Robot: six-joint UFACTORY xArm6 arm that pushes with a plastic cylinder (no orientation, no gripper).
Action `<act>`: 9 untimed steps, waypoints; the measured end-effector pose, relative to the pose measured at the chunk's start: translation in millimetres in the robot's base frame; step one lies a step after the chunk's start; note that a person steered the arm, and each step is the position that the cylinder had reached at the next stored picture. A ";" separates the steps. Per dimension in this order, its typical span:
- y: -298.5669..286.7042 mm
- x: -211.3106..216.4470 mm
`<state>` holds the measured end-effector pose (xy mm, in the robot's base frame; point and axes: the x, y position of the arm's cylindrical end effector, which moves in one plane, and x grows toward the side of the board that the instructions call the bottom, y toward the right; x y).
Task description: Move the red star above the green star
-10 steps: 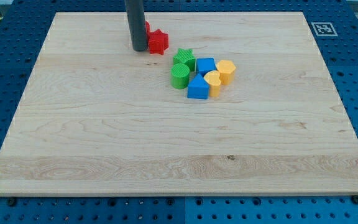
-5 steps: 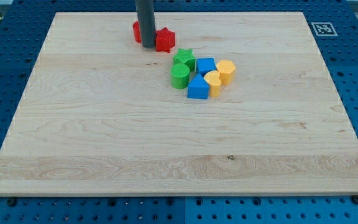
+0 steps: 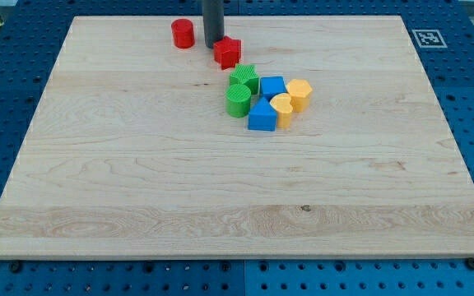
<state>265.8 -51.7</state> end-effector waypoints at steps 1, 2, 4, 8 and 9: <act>-17.5 4.2; -4.2 5.7; 44.3 6.6; 13.4 4.6; 9.8 19.1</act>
<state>284.9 -42.0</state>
